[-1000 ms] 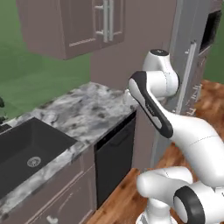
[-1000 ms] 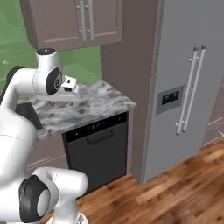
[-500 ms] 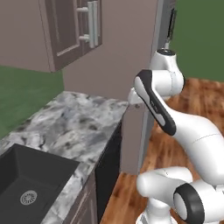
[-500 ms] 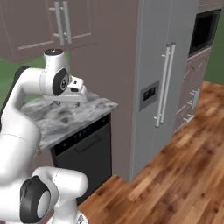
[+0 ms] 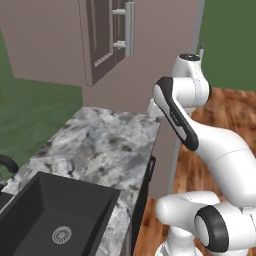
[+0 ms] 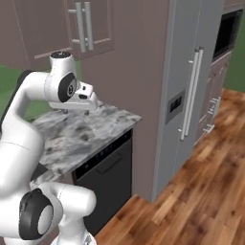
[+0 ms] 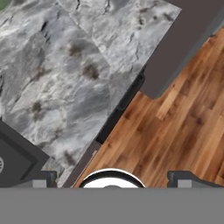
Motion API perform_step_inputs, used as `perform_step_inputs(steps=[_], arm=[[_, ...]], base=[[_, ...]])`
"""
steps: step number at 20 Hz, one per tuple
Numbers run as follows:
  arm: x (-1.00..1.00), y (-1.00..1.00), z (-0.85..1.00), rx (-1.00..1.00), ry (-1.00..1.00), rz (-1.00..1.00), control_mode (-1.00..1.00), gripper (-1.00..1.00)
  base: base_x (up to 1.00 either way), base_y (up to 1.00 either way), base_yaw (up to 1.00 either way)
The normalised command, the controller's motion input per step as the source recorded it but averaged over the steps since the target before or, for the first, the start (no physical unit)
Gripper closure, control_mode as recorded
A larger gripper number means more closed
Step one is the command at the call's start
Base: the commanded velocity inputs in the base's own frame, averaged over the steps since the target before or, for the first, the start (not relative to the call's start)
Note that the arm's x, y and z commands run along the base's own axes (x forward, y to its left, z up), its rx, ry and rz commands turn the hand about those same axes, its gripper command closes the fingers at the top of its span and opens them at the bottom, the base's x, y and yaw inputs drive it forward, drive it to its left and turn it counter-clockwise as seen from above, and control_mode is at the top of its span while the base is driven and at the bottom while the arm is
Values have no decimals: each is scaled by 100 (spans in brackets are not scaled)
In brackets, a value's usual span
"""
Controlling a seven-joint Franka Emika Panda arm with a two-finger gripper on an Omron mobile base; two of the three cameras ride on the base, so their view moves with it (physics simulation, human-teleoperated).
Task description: Open the dishwasher door and pull out the top rack.
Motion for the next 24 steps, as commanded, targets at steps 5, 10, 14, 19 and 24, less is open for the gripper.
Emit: perform_step_inputs(steps=[5, 10, 14, 19, 24], arm=[[0, 0, 0, 0, 0, 0, 100, -100], [-2, 0, -23, 13, 1, 0, -100, -100], [-4, -2, -58, 29, 8, -2, -100, -100], [0, 0, -58, 17, 13, -1, -100, -100], [-1, 0, -24, 8, 4, 0, 100, -100]], base=[[-1, 10, -3], [0, 0, 0], [0, 0, 0], [0, 0, 0], [-6, 0, -1]])
